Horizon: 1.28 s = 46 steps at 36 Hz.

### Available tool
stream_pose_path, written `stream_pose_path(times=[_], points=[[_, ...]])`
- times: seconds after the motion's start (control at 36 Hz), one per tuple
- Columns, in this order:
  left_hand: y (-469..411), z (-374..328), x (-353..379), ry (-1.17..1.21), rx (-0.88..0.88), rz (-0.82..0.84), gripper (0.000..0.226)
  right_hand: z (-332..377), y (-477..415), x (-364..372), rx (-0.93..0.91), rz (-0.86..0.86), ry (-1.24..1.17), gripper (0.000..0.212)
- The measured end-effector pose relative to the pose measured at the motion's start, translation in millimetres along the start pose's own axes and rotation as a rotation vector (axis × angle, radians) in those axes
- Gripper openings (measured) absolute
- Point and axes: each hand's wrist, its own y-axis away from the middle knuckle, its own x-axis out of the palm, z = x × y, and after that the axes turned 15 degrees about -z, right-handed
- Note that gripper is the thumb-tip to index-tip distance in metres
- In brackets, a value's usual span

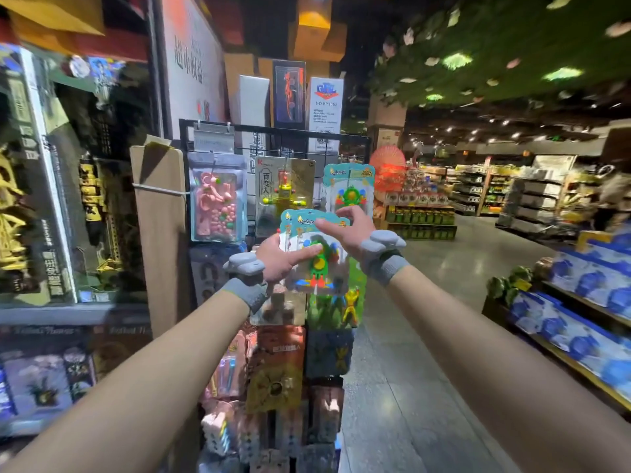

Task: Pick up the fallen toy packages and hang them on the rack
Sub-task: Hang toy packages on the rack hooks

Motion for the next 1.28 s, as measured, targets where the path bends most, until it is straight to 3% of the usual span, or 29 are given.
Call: stream_pose_path(times=[0.14, 0.33, 0.44, 0.56, 0.69, 0.97, 1.11, 1.28], points=[[-7.3, 2.9, -2.0, -0.066, 0.02, 0.001, 0.083, 5.4, 6.5, -5.5, 0.023, 0.021, 0.012, 0.077], [-0.7, -6.6, 1.8, -0.05, 0.066, -0.069, 0.037, 8.7, 6.4, -11.7, -0.046, 0.015, 0.098, 0.072], [-3.4, -9.3, -3.7, -0.267, 0.096, -0.133, 0.059, 11.4, 3.2, -15.9, -0.02, 0.031, 0.112, 0.066], [-7.0, -9.4, -5.9, -0.206, 0.066, -0.124, 0.039, 11.6, 0.6, -16.2, -0.004, 0.035, 0.099, 0.075], [-7.4, -8.8, -6.1, -0.129, 0.04, -0.144, 0.028, 10.7, -4.7, -13.5, 0.008, 0.034, 0.046, 0.065], [-13.5, -19.4, -23.2, -0.285, 0.114, -0.203, 0.028, 23.4, -36.2, -25.1, 0.076, -0.075, -0.142, 0.06], [-15.4, -28.5, -30.0, -0.361, 0.148, -0.261, 0.031, 43.5, -57.3, -32.2, 0.009, -0.196, -0.15, 0.025], [-17.6, -27.5, -40.3, -0.393, 0.149, -0.253, 0.035, 55.1, -83.4, -38.8, -0.087, -0.234, -0.076, 0.016]])
